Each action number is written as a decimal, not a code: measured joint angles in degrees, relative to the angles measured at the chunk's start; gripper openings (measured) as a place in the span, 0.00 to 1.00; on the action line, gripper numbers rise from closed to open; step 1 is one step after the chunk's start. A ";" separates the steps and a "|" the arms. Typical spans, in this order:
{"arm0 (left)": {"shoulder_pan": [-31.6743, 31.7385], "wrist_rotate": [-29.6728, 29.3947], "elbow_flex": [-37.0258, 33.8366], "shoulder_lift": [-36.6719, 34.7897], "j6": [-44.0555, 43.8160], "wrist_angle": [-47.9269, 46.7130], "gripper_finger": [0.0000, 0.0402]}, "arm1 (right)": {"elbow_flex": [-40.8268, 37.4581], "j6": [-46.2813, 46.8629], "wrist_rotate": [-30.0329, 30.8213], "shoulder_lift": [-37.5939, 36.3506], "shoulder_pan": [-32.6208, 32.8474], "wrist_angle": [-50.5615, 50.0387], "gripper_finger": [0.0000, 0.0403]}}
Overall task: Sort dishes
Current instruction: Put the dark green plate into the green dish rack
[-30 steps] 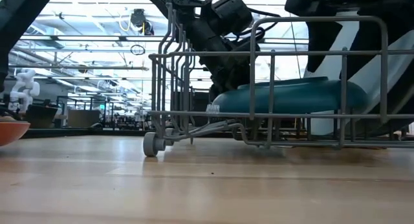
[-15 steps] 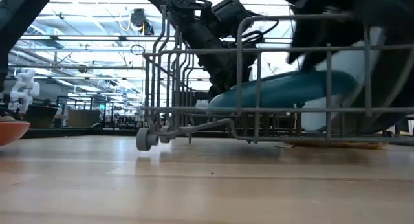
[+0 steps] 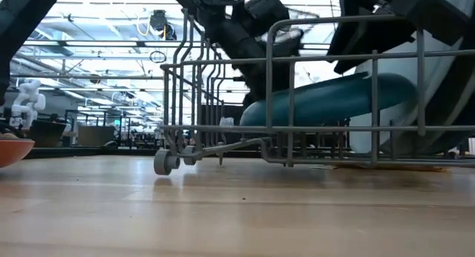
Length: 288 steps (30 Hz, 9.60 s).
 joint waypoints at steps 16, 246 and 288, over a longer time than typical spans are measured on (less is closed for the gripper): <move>-0.32 7.54 0.24 -6.62 0.09 0.25 0.27 | 0.15 12.08 6.05 -0.28 2.47 -5.92 0.36; -22.51 -52.98 10.91 2.55 -68.55 5.33 0.17 | 15.07 -6.04 39.44 -16.00 24.37 0.05 0.63; -20.24 -46.97 10.98 1.99 -49.38 18.90 0.26 | 15.07 -5.80 39.42 -16.00 24.37 0.06 0.63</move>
